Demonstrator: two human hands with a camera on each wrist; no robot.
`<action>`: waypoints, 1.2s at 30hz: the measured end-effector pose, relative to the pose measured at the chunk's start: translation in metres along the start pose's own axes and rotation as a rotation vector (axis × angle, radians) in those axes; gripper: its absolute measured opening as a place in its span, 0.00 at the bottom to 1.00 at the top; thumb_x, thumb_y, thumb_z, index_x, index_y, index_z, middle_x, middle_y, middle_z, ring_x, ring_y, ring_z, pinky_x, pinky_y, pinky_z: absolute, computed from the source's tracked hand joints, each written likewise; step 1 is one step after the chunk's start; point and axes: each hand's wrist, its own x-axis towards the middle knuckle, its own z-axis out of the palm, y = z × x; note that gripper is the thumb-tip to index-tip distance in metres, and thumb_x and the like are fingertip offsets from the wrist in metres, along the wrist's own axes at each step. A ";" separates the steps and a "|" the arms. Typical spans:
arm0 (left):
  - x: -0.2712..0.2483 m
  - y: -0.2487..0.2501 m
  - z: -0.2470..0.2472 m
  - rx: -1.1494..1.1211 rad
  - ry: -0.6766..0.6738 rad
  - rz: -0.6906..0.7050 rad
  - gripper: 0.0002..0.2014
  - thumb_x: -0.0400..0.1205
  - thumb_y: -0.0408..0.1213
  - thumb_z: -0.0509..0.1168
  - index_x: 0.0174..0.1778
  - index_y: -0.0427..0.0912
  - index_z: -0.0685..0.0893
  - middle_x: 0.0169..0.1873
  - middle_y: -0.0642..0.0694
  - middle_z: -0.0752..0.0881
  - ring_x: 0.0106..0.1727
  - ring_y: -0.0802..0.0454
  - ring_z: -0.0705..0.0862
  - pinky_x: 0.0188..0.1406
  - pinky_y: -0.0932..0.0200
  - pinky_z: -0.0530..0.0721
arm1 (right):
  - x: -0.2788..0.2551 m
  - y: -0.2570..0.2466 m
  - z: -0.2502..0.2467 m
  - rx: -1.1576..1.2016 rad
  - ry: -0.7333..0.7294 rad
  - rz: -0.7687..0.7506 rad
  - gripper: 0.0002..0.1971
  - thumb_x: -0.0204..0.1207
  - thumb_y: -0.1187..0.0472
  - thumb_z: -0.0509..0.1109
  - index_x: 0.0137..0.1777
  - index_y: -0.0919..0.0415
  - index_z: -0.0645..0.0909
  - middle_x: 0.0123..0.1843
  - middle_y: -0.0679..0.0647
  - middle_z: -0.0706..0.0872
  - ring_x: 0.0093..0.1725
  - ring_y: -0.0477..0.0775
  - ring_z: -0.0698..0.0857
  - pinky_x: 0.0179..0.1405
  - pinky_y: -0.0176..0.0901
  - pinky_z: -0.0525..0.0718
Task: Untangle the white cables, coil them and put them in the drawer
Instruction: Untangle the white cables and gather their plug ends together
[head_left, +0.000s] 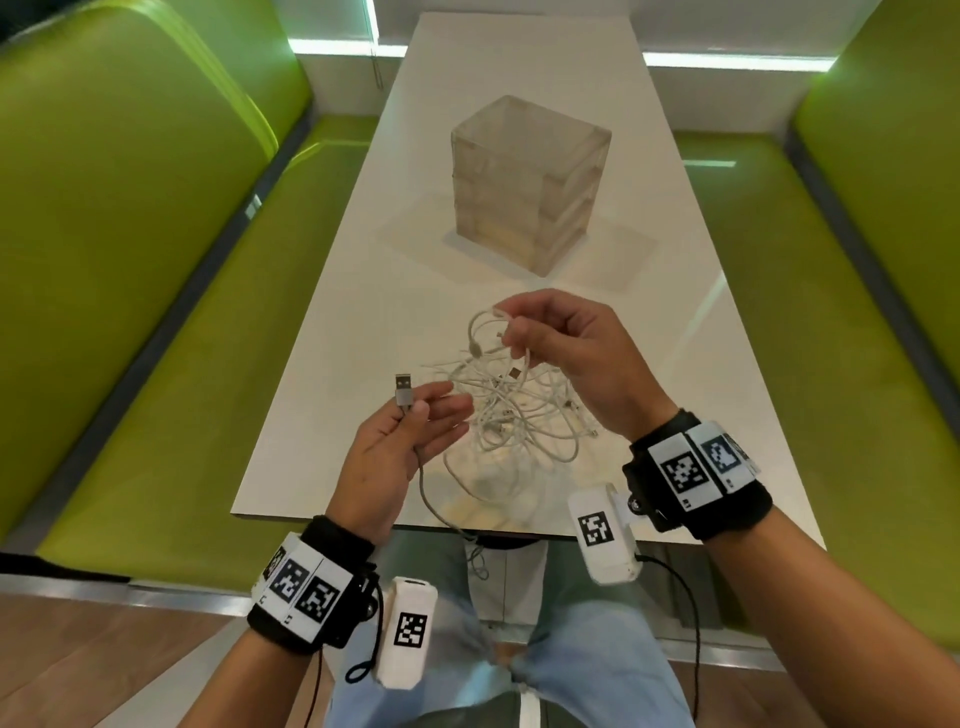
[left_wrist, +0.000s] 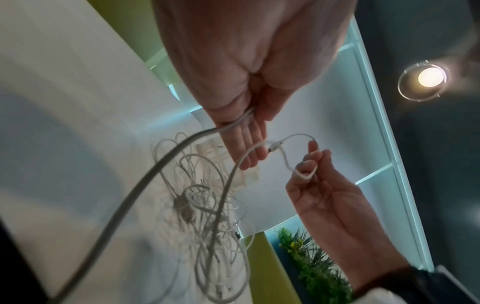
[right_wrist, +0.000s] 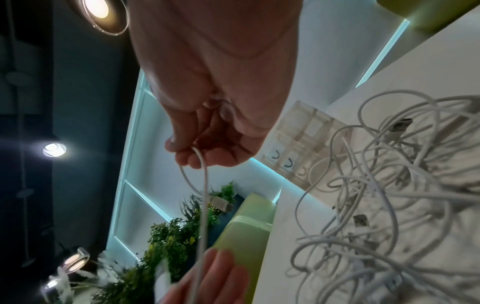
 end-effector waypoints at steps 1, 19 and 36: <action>0.001 0.003 0.001 -0.044 -0.006 -0.019 0.15 0.86 0.36 0.53 0.63 0.34 0.80 0.57 0.35 0.88 0.62 0.38 0.85 0.63 0.47 0.83 | -0.005 -0.001 0.002 -0.015 -0.048 0.008 0.08 0.76 0.70 0.70 0.54 0.67 0.84 0.40 0.56 0.88 0.39 0.49 0.85 0.42 0.38 0.81; 0.000 0.020 0.015 -0.255 -0.087 -0.119 0.16 0.85 0.38 0.52 0.59 0.32 0.78 0.61 0.34 0.86 0.64 0.43 0.84 0.57 0.55 0.85 | -0.038 0.025 0.037 -0.361 -0.136 -0.100 0.07 0.73 0.70 0.72 0.48 0.62 0.89 0.47 0.47 0.91 0.46 0.35 0.85 0.49 0.26 0.76; 0.014 0.063 -0.033 -0.380 0.203 0.157 0.20 0.90 0.37 0.47 0.36 0.50 0.78 0.21 0.56 0.68 0.18 0.62 0.61 0.18 0.68 0.61 | -0.030 0.048 0.002 -0.603 -0.355 0.181 0.09 0.82 0.59 0.63 0.41 0.55 0.81 0.32 0.34 0.83 0.34 0.33 0.80 0.39 0.25 0.76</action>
